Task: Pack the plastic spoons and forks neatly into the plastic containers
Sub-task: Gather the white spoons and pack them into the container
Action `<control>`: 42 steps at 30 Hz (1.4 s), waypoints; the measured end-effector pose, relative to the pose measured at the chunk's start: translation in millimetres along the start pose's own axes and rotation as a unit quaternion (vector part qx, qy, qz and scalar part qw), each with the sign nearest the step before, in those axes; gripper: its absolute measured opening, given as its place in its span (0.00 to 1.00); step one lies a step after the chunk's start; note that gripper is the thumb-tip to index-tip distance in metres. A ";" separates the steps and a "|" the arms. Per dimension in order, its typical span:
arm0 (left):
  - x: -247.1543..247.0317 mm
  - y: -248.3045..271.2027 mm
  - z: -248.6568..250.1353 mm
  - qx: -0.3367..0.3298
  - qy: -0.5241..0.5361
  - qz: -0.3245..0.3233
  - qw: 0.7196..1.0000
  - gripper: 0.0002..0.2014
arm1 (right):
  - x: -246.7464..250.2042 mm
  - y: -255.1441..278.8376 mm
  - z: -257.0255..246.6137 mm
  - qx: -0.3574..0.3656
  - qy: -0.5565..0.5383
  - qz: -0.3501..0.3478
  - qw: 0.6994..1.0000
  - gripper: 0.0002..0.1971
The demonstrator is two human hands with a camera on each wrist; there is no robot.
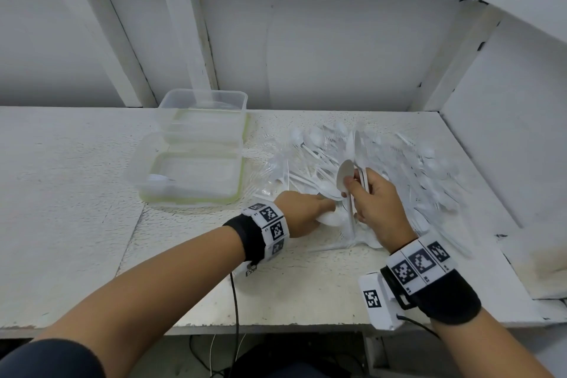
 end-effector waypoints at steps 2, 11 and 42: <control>12.2 1.6 -4.8 0.031 0.083 0.011 0.996 0.14 | 2.2 1.9 -4.1 0.015 0.000 0.005 1.000 0.12; 80.1 37.3 -42.9 0.121 0.555 0.171 0.805 0.06 | -7.8 -6.9 -18.6 0.042 -0.014 0.023 0.999 0.11; 50.6 53.4 -54.0 0.205 0.697 0.186 0.662 0.24 | -86.4 -7.1 -19.2 -0.064 -0.124 -0.068 0.988 0.04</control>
Point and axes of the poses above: each hand's wrist, its own y-axis away from the middle knuckle, its own x-axis out of the back of the hand, z = x × y, the point moved 4 cm from there along -y, towards the middle knuckle, and after that the axes turned 4 degrees about x, right-handed, at the moved point
